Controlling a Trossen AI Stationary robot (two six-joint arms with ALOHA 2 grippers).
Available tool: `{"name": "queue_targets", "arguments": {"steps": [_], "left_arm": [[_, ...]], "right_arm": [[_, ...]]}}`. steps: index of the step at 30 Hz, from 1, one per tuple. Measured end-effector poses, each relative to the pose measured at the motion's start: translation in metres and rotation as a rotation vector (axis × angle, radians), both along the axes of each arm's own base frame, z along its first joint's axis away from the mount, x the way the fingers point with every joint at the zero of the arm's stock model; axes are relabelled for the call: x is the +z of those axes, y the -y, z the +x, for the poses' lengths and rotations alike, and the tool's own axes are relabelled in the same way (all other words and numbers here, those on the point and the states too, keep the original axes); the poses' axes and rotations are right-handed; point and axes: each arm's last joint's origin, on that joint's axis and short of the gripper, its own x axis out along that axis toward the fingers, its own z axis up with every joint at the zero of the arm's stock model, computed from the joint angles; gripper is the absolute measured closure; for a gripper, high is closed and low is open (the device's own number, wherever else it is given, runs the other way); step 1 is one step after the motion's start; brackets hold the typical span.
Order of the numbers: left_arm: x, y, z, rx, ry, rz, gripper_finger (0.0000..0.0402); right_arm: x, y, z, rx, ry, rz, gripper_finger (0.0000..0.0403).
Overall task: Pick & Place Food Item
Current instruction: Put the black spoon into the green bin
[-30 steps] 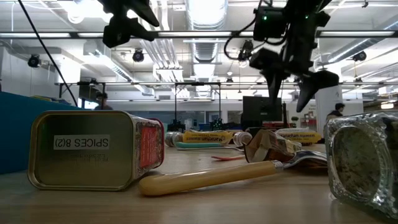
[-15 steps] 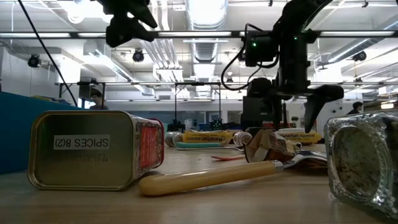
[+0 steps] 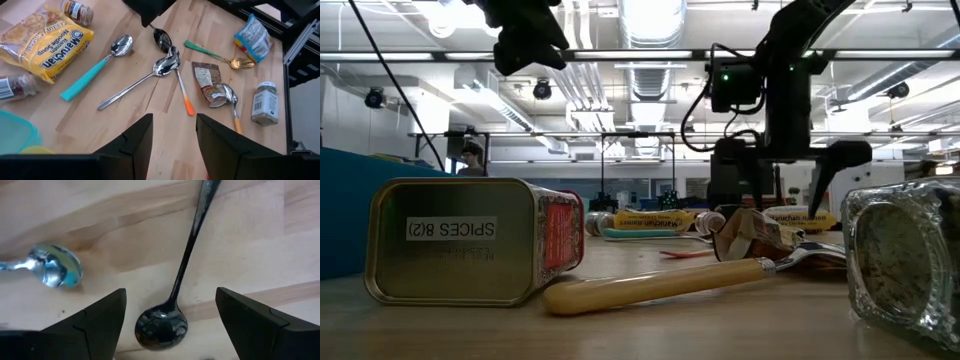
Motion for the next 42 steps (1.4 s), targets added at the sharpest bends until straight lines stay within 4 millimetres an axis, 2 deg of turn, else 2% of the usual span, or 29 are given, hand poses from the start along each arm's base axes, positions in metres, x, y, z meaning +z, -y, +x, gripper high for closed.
{"name": "queue_targets", "arguments": {"steps": [11,14,26,33,42], "left_arm": [[-0.005,0.001,-0.005,-0.031,-0.077,-0.021,0.0245],[-0.005,0.001,-0.006,-0.046,-0.083,-0.016,0.0245],[-0.008,0.001,-0.009,-0.055,-0.123,-0.023,0.0245],[-0.007,0.002,-0.011,-0.065,-0.128,-0.034,0.0245],[-0.008,0.002,-0.012,-0.059,-0.138,-0.039,0.0245]], "right_arm": [[-0.012,0.002,0.003,-0.057,-0.035,0.013,0.0099],[-0.016,0.003,0.004,-0.061,-0.053,0.016,0.0111],[-0.025,0.006,0.004,-0.041,-0.092,-0.002,0.026],[-0.032,0.008,0.008,-0.014,-0.094,0.001,0.0316],[-0.03,0.007,0.009,0.063,-0.084,-0.004,0.0386]]}}
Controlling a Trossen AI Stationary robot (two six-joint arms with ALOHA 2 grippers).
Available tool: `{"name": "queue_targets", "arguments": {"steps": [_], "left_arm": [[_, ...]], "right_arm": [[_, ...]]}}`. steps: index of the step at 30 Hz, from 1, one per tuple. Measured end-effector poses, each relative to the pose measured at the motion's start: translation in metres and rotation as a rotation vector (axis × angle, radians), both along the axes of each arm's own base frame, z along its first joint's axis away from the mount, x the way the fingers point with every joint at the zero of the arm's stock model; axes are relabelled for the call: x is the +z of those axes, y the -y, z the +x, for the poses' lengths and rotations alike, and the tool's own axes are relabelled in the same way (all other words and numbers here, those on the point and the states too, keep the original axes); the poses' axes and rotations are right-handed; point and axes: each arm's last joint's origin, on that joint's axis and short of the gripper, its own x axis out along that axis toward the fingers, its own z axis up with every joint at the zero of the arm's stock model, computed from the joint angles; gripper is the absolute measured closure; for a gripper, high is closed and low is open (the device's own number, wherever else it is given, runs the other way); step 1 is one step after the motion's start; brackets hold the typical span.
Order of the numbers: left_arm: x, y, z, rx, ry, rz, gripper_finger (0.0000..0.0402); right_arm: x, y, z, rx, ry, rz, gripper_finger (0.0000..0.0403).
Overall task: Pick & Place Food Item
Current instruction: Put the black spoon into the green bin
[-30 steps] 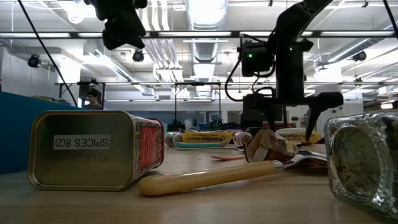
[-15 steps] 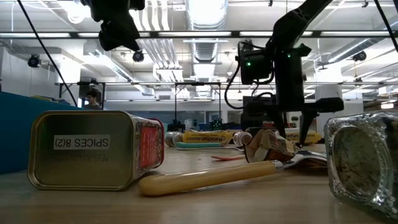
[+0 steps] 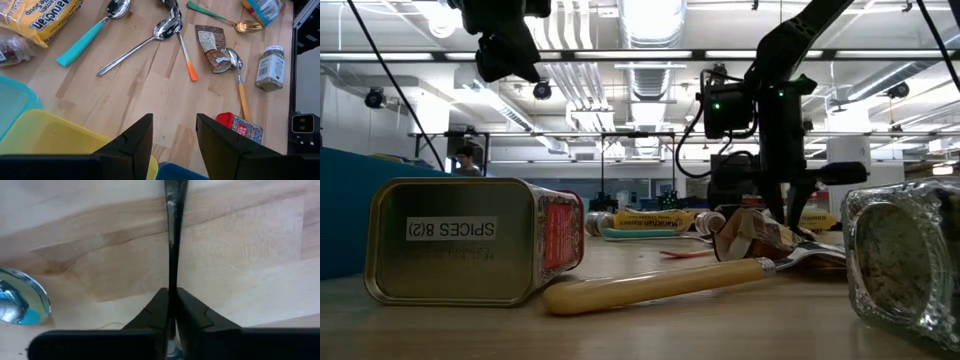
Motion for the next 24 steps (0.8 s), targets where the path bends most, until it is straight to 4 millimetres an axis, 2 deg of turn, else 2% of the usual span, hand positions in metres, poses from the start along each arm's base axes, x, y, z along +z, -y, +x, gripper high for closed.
{"name": "queue_targets", "arguments": {"steps": [6,13,18,21,24], "left_arm": [[0.0,0.0,0.0,0.0,-0.005,0.0,0.0245],[0.001,0.0,0.001,-0.014,0.011,-0.01,0.0245],[0.006,0.002,0.007,-0.072,0.097,-0.035,0.0245],[0.012,0.002,0.013,-0.072,0.184,-0.032,0.0245],[0.019,-0.002,0.018,0.017,0.271,-0.055,0.0245]], "right_arm": [[0.008,-0.003,-0.001,0.123,0.024,0.003,0.0388],[0.035,-0.011,-0.006,0.452,0.103,-0.043,0.039],[0.071,-0.019,-0.012,0.706,0.253,-0.07,0.039],[0.098,-0.024,-0.017,0.793,0.365,-0.104,0.0391],[0.125,-0.028,-0.022,0.853,0.461,-0.18,0.0391]]}}
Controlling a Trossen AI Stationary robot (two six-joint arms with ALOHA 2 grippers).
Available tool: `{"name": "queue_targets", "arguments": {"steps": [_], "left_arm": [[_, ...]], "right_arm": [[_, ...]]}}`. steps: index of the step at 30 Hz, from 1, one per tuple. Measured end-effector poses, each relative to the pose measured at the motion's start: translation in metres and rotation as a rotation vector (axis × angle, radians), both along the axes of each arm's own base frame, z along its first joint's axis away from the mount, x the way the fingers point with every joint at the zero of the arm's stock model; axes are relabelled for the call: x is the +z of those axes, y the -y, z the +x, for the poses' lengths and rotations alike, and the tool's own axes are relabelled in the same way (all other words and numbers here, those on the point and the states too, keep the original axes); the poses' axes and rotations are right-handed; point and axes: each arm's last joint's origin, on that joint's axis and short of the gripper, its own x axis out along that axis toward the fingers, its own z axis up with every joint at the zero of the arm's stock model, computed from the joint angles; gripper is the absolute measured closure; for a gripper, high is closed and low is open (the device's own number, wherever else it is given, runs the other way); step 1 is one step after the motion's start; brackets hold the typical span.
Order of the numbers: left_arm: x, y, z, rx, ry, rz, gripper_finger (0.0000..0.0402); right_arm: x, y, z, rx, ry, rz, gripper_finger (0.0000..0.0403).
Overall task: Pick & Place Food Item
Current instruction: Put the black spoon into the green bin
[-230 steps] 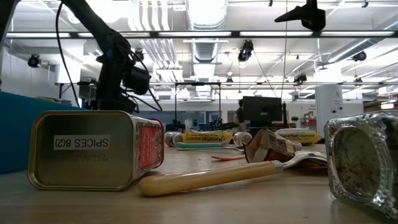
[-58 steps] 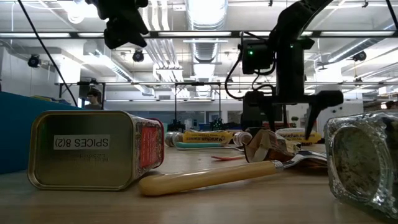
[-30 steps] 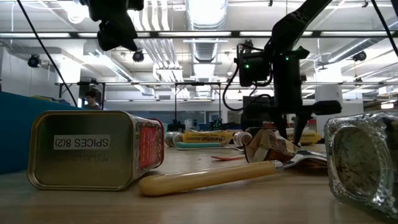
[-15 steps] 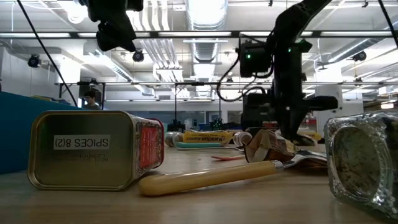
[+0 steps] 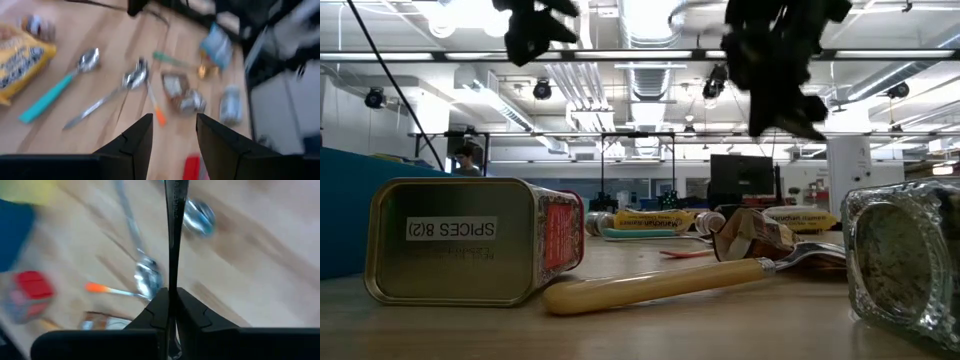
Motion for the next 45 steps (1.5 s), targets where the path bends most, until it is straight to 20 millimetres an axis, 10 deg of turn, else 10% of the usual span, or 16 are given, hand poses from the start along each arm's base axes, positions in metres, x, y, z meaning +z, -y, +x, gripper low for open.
{"name": "queue_targets", "arguments": {"steps": [10,21,45], "left_arm": [[-0.002,-0.054,0.01,0.395,0.065,-0.35,0.0245],[-0.007,-0.101,0.013,0.294,0.09,-0.64,0.0245],[-0.008,-0.105,0.014,0.252,0.099,-0.692,0.0244]], "right_arm": [[0.064,-0.021,0.001,0.265,0.364,-0.16,0.0391],[0.049,-0.027,0.024,0.482,0.167,-0.22,0.0392],[0.083,-0.028,0.084,0.65,-0.004,-0.483,0.0392]]}}
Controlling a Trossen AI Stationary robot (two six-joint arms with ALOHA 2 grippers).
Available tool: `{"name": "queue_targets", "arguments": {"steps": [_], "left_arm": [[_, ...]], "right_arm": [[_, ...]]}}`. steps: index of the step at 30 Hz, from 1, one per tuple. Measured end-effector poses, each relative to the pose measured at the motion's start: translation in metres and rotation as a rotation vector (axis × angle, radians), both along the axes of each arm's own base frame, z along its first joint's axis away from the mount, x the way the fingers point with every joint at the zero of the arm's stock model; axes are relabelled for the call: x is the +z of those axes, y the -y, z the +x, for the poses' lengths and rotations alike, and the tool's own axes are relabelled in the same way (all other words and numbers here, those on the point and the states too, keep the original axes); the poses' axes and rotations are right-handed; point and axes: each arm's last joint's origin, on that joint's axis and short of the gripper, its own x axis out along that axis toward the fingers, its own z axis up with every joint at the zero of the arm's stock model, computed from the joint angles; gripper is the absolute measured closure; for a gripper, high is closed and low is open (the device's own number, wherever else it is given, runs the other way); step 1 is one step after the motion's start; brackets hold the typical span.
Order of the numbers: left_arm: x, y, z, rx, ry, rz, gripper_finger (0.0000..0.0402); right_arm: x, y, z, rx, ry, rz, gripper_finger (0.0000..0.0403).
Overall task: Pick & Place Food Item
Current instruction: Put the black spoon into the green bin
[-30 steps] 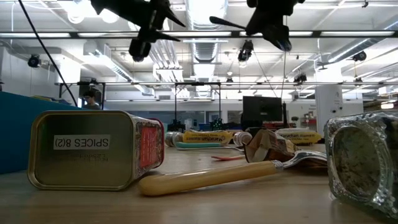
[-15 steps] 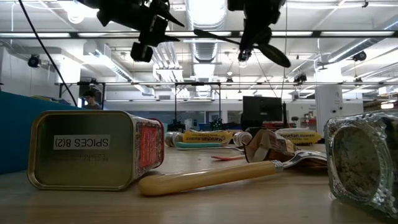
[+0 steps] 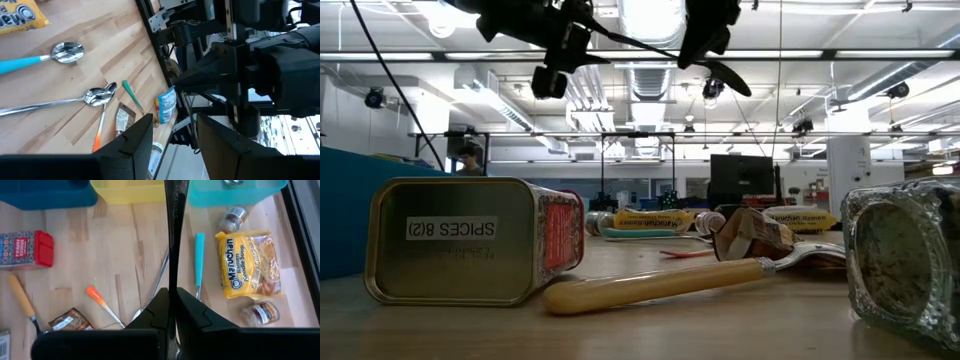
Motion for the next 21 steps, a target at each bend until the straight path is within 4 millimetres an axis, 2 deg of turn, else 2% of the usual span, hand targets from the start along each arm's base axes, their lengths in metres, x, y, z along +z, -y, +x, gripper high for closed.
{"name": "queue_targets", "arguments": {"steps": [5,14,21], "left_arm": [[0.003,0.0,0.001,-0.001,0.027,0.001,0.0224],[0.001,0.0,0.003,0.03,0.008,-0.06,0.0122],[-0.001,0.001,0.006,0.075,-0.01,-0.063,0.0108]], "right_arm": [[-0.001,0.0,0.002,0.006,-0.016,-0.003,0.0392],[-0.001,0.002,0.003,-0.015,-0.008,-0.03,0.0392],[0.0,0.012,0.003,-0.049,0.004,-0.047,0.0392]]}}
